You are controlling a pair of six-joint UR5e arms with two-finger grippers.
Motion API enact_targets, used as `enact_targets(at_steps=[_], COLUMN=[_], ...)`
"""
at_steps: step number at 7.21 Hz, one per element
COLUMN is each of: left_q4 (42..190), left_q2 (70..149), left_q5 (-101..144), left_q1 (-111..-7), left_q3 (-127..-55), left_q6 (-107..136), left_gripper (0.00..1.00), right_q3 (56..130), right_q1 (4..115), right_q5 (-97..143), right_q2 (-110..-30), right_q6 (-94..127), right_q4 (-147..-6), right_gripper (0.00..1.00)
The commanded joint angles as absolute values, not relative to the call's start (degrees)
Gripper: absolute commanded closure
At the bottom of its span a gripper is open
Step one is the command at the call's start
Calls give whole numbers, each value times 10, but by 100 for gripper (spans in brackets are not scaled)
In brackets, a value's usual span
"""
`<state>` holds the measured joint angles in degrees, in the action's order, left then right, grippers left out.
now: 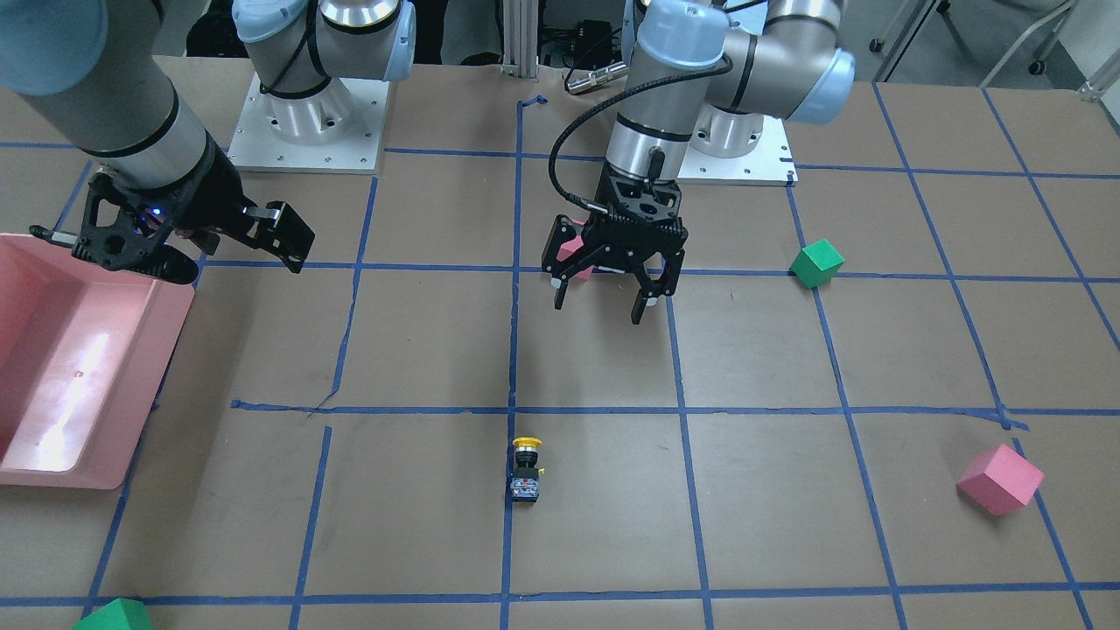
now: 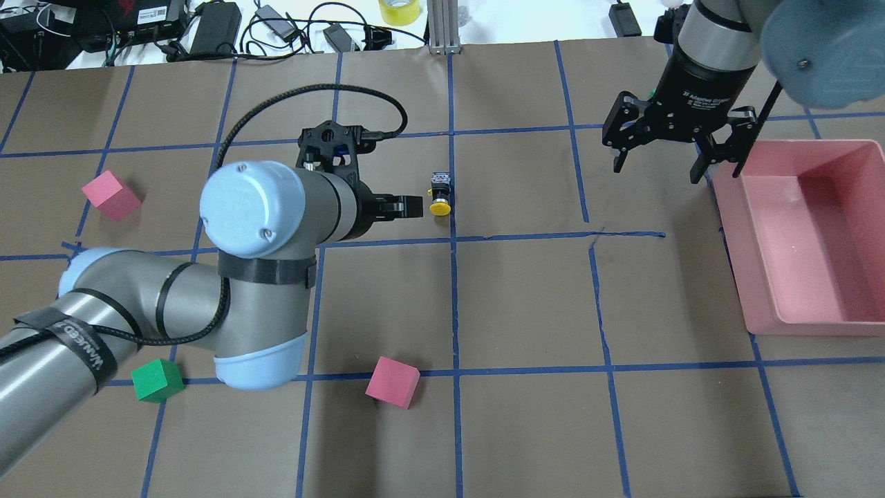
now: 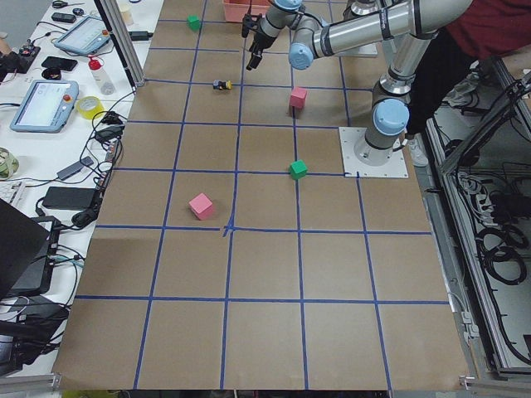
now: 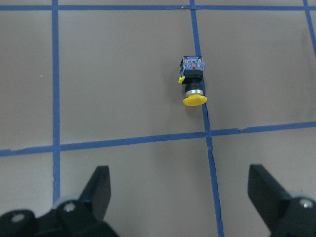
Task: Align button upright
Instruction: 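Move the left gripper over the lying switch and lower it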
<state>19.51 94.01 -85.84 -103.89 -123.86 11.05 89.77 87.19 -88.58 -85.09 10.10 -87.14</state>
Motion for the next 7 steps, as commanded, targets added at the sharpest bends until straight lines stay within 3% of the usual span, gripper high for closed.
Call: enact_targets(at_steps=[1,3,7], left_q4=[37,-68,-126], left_q2=[1010,1079,1177], left_q5=[-860,-861,-863], left_q1=[-1055,-1061,-1063], left_q3=[-1274,-1273,-1218], left_q6=[112,111,105], left_gripper=[0,0,0], right_q3=[898,898,885], right_q1=[872,871,869], right_q5=[-882,-886,-880], right_q2=[-852,-850,-851], right_q6=[107,110,109], right_q4=[-871,-874,-873], right_gripper=[0,0,0])
